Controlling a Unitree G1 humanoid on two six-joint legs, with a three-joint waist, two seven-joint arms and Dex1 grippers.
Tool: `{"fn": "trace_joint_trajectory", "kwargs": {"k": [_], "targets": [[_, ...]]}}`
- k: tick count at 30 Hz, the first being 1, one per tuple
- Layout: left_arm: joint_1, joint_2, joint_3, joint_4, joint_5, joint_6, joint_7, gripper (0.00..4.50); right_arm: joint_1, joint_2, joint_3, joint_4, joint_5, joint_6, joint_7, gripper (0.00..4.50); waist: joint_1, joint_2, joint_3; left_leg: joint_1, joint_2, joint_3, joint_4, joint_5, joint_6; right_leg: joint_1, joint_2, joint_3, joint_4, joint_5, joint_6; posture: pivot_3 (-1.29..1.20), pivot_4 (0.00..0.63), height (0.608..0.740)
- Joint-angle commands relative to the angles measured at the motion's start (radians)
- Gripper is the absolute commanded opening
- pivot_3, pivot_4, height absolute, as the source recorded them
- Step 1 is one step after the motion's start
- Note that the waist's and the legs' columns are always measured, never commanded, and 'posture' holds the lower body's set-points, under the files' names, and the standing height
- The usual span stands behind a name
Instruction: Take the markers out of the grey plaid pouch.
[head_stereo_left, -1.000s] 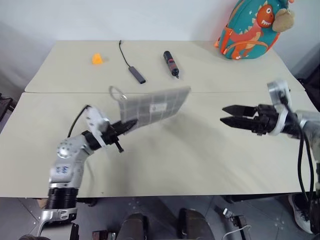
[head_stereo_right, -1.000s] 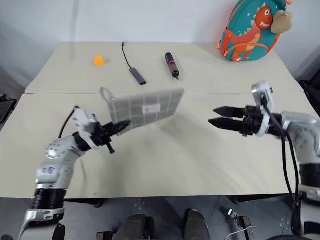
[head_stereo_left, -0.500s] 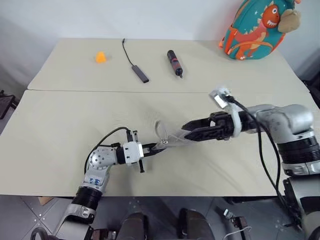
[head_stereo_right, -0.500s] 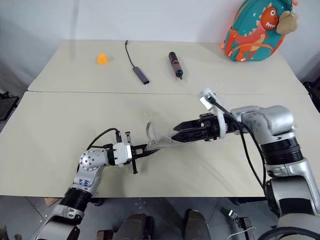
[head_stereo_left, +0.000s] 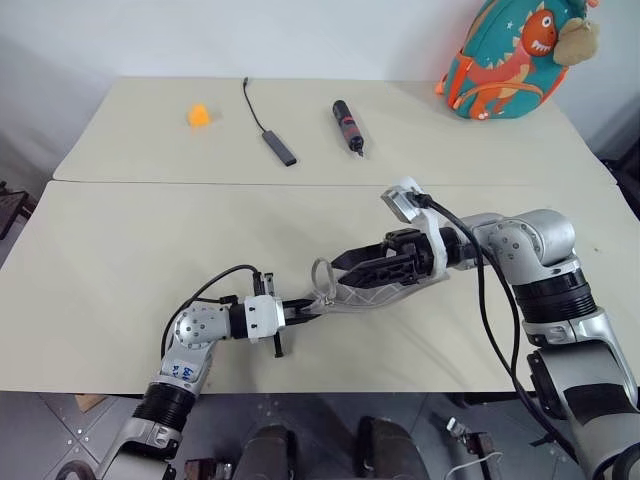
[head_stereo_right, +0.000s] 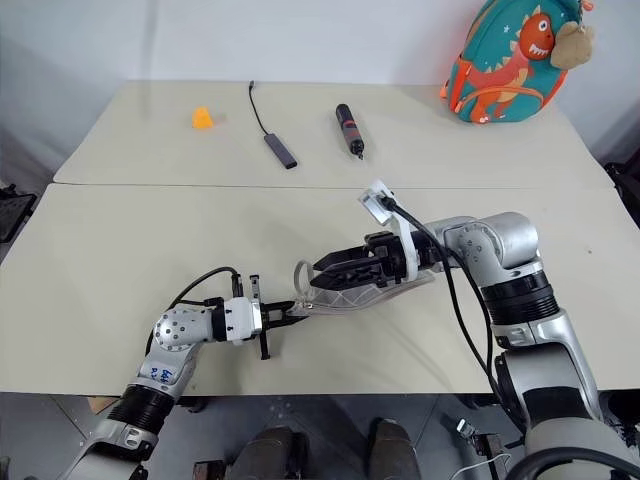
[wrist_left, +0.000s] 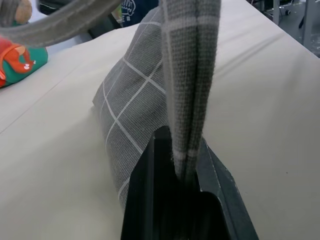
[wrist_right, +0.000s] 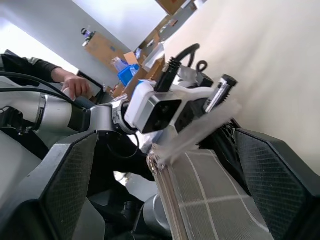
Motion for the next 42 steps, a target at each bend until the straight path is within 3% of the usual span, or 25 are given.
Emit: {"fn": "trace_joint_trajectory", "kwargs": {"k": [1, 3, 6, 17, 22, 27, 34, 42], "targets": [[0.01, 0.013, -0.004, -0.042, -0.02, 0.011, -0.012, 0.0, 0.021, 0.023, -0.009, -0.064, 0.029, 0.013, -0.008, 4.46, 0.0, 0.0, 0.0, 0.0, 0.0, 0.0, 0.0, 0.0, 0.0, 0.0, 0.0, 0.0, 0.0, 0.0, 0.0, 0.0, 0.15, 0.74], [0.008, 0.016, -0.004, -0.04, -0.023, 0.017, -0.015, 0.0, 0.031, 0.039, -0.015, -0.078, 0.037, 0.023, -0.02, 4.46, 0.0, 0.0, 0.0, 0.0, 0.0, 0.0, 0.0, 0.0, 0.0, 0.0, 0.0, 0.0, 0.0, 0.0, 0.0, 0.0, 0.15, 0.74], [0.004, 0.014, -0.003, -0.038, -0.025, 0.028, -0.016, 0.0, 0.043, 0.058, -0.023, -0.095, 0.04, 0.028, -0.043, 3.92, 0.0, 0.0, 0.0, 0.0, 0.0, 0.0, 0.0, 0.0, 0.0, 0.0, 0.0, 0.0, 0.0, 0.0, 0.0, 0.0, 0.15, 0.74], [-0.003, 0.007, -0.003, -0.039, -0.03, 0.05, -0.019, 0.0, 0.074, 0.106, -0.061, -0.115, 0.047, -0.026, -0.094, 0.1, 0.0, 0.0, 0.0, 0.0, 0.0, 0.0, 0.0, 0.0, 0.0, 0.0, 0.0, 0.0, 0.0, 0.0, 0.0, 0.0, 0.15, 0.74], [0.004, 0.003, 0.006, -0.053, -0.047, 0.08, -0.011, 0.0, 0.074, 0.102, -0.12, -0.107, 0.072, -0.041, -0.089, 0.01, 0.0, 0.0, 0.0, 0.0, -0.001, -0.001, 0.0, 0.0, 0.0, 0.0, 0.0, 0.0, 0.0, 0.0, 0.0, 0.0, 0.15, 0.74], [0.03, 0.0, 0.059, -0.179, -0.261, 0.378, -0.013, 0.0, 0.069, 0.051, -0.229, -0.09, 0.117, -0.027, -0.084, 0.01, 0.001, 0.0, 0.0, 0.0, 0.0, -0.001, 0.0, 0.0, 0.0, 0.0, 0.0, 0.0, 0.0, 0.0, 0.0, 0.0, 0.15, 0.74], [0.074, 0.046, 0.125, -0.276, -0.445, 0.695, -0.035, 0.0, 0.084, -0.047, -0.321, -0.031, 0.099, -0.064, -0.11, 0.01, -0.001, 0.0, 0.0, 0.0, 0.0, -0.002, -0.001, 0.0, 0.0, 0.001, 0.0, 0.0, 0.0, 0.0, 0.0, 0.0, 0.15, 0.74], [0.076, 0.043, 0.187, -0.292, -0.529, 0.843, -0.024, 0.0, 0.142, -0.15, -0.383, 0.039, 0.041, -0.148, -0.135, 0.01, 0.006, 0.0, 0.0, 0.0, -0.001, -0.001, 0.0, 0.0, 0.0, 0.001, 0.0, 0.0, -0.001, 0.0, 0.0, 0.0, 0.15, 0.74]]}}
